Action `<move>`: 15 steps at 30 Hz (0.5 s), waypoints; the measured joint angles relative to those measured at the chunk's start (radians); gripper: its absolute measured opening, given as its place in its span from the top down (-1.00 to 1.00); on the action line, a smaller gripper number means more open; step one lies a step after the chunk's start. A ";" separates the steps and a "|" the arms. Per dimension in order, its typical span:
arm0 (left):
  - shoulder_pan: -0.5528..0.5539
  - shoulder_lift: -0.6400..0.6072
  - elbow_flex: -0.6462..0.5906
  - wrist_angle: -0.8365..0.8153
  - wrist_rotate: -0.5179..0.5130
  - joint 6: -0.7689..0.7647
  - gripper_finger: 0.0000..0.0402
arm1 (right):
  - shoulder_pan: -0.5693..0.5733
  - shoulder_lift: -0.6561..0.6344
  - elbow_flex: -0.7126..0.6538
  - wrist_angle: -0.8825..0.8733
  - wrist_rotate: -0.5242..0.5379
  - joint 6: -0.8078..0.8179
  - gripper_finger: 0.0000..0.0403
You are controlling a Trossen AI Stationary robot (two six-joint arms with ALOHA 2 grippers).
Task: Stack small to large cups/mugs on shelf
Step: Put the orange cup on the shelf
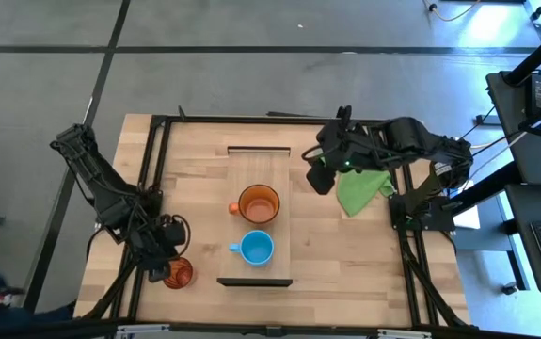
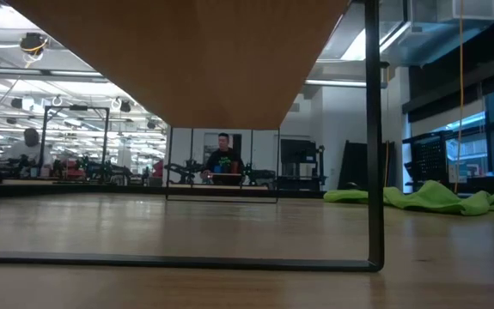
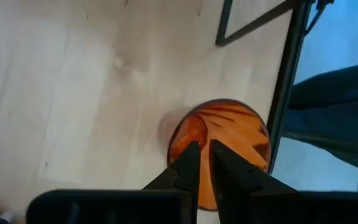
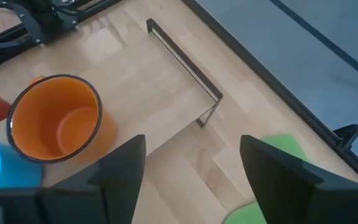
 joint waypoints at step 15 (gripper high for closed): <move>0.018 0.021 0.000 -0.057 0.019 0.193 0.79 | 0.006 0.000 0.000 -0.003 0.019 0.047 -0.31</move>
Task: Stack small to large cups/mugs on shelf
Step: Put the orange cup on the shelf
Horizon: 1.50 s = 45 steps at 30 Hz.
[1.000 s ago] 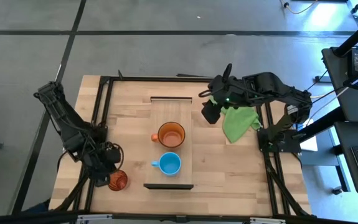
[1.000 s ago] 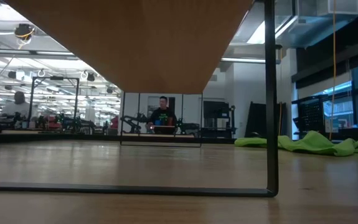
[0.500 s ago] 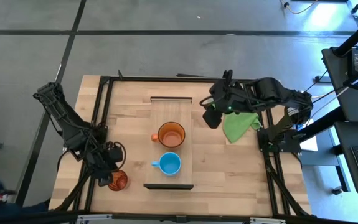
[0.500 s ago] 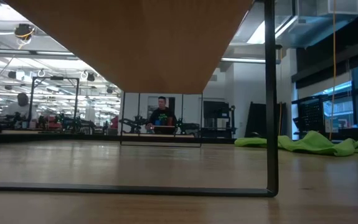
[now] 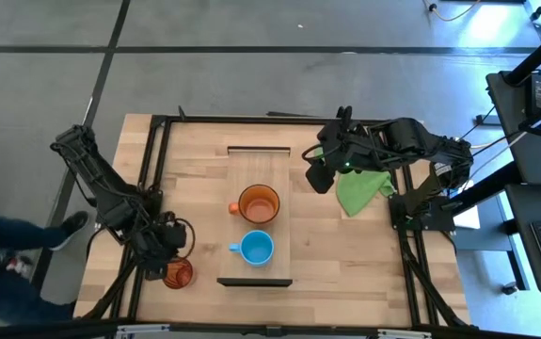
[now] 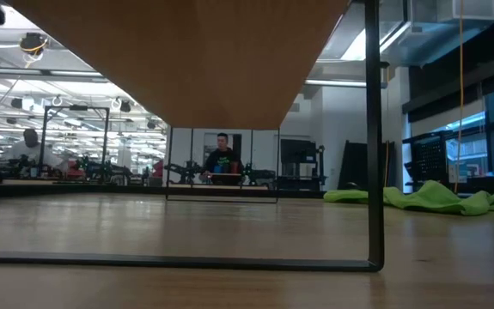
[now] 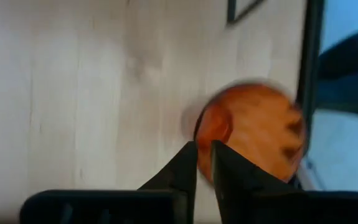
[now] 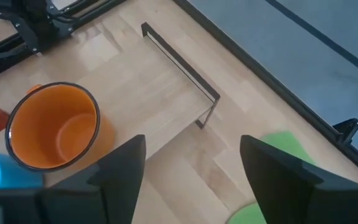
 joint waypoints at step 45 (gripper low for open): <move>0.076 0.097 -0.098 0.071 0.070 0.031 0.95 | 0.000 0.000 0.000 -0.022 -0.010 0.006 -0.31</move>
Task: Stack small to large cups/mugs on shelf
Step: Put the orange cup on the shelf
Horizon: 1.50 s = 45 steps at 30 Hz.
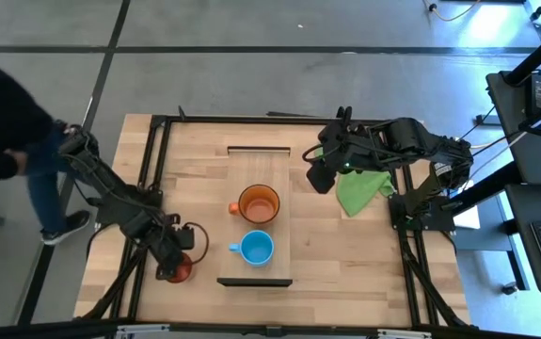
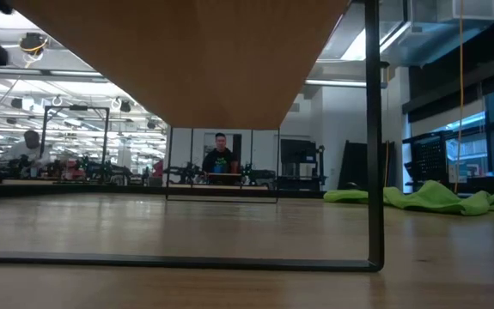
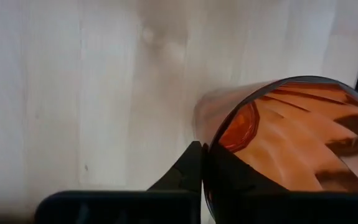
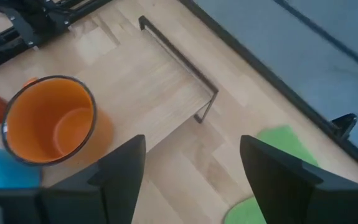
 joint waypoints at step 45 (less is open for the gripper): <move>1.115 0.446 1.092 -0.419 0.115 1.004 1.00 | 0.264 -0.030 -0.326 0.001 0.134 0.649 -0.31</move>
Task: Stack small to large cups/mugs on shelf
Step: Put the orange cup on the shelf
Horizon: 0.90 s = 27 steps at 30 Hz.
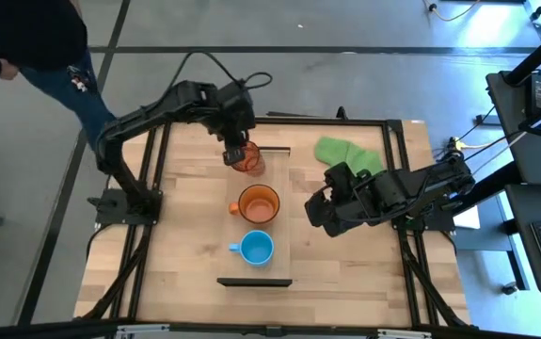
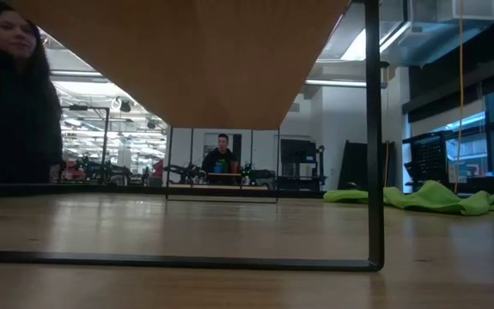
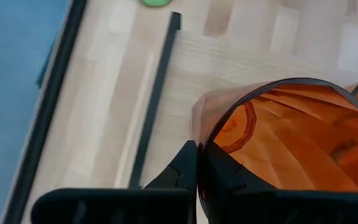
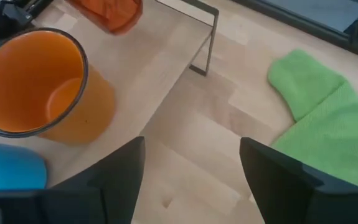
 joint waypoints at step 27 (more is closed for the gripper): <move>-0.028 0.109 0.036 0.027 0.075 0.025 0.96 | 0.017 0.000 -0.047 0.064 0.015 0.032 -0.31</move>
